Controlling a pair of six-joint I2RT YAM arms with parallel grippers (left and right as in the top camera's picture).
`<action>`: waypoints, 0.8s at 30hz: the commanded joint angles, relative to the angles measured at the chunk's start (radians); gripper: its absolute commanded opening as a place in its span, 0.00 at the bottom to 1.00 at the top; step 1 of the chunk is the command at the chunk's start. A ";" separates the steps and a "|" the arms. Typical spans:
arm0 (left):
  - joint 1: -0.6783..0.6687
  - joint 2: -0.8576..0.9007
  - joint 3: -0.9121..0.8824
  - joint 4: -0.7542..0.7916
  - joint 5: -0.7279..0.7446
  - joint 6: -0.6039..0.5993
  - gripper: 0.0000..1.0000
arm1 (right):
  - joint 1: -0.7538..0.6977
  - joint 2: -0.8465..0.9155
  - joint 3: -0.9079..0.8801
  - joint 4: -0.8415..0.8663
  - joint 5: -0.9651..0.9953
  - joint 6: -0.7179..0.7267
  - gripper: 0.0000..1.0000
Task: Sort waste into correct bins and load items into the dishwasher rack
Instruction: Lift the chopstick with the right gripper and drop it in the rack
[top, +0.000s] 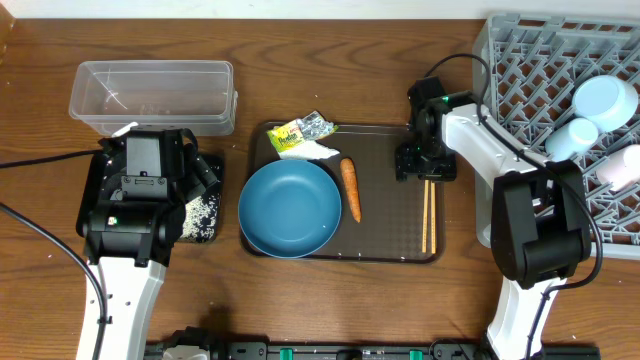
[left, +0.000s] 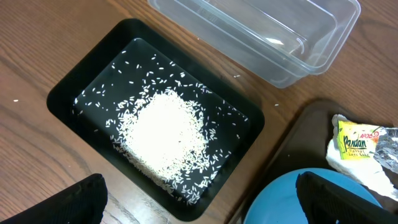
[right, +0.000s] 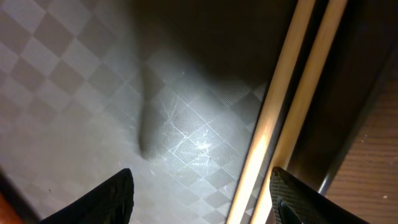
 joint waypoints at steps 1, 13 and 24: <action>0.004 0.000 0.015 -0.003 -0.013 -0.005 1.00 | 0.008 0.003 -0.035 0.023 0.003 0.045 0.69; 0.004 0.000 0.015 -0.003 -0.013 -0.005 1.00 | 0.008 0.003 -0.086 0.078 0.004 0.052 0.39; 0.004 0.000 0.015 -0.003 -0.013 -0.005 1.00 | 0.008 0.002 -0.058 0.051 0.023 0.051 0.01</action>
